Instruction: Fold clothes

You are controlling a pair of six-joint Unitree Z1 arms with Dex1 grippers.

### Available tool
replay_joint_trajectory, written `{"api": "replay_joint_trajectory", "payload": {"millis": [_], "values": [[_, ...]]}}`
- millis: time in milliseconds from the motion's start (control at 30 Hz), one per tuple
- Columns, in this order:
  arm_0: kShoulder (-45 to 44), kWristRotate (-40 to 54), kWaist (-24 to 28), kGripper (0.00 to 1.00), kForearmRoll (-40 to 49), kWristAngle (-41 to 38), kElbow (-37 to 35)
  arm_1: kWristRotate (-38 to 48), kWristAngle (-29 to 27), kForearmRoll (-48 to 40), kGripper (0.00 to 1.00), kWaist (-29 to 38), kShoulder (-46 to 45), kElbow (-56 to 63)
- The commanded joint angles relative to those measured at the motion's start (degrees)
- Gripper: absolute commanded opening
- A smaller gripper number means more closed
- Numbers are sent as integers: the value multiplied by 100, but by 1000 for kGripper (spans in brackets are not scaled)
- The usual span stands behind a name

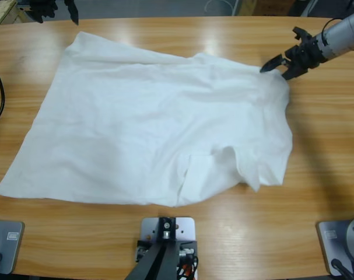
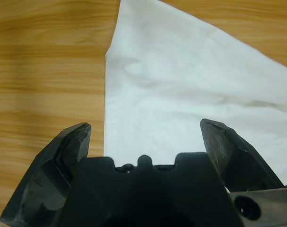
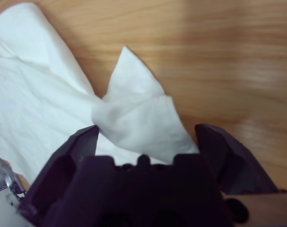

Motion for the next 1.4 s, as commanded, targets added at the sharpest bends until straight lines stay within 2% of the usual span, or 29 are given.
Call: {"api": "replay_joint_trajectory", "payload": {"millis": [33, 67, 100, 433, 800, 1033, 1267, 1400], "values": [[1, 91, -53, 899, 864, -67, 181, -50, 342, -124, 238, -93, 388, -83], [-4, 96, -56, 899, 864, -63, 194, -68, 387, -137, 28, -93, 390, -85], [-9, 96, -54, 899, 864, -61, 206, -73, 423, -149, 0, -93, 401, -85], [-76, 114, -56, 899, 866, -52, 301, -309, 704, -202, 0, -93, 404, -29], [-133, 159, -58, 899, 870, -26, 340, -379, 674, -323, 0, -334, -14, 43], [-187, 189, -40, 899, 868, -9, 373, -253, 591, -305, 0, -734, -494, -322], [-280, 219, 23, 899, 868, 0, 457, -189, 460, -304, 0, -868, -464, -697], [-310, 219, 39, 899, 871, 0, 503, -161, 375, -17, 0, -937, -252, -1078]]}}
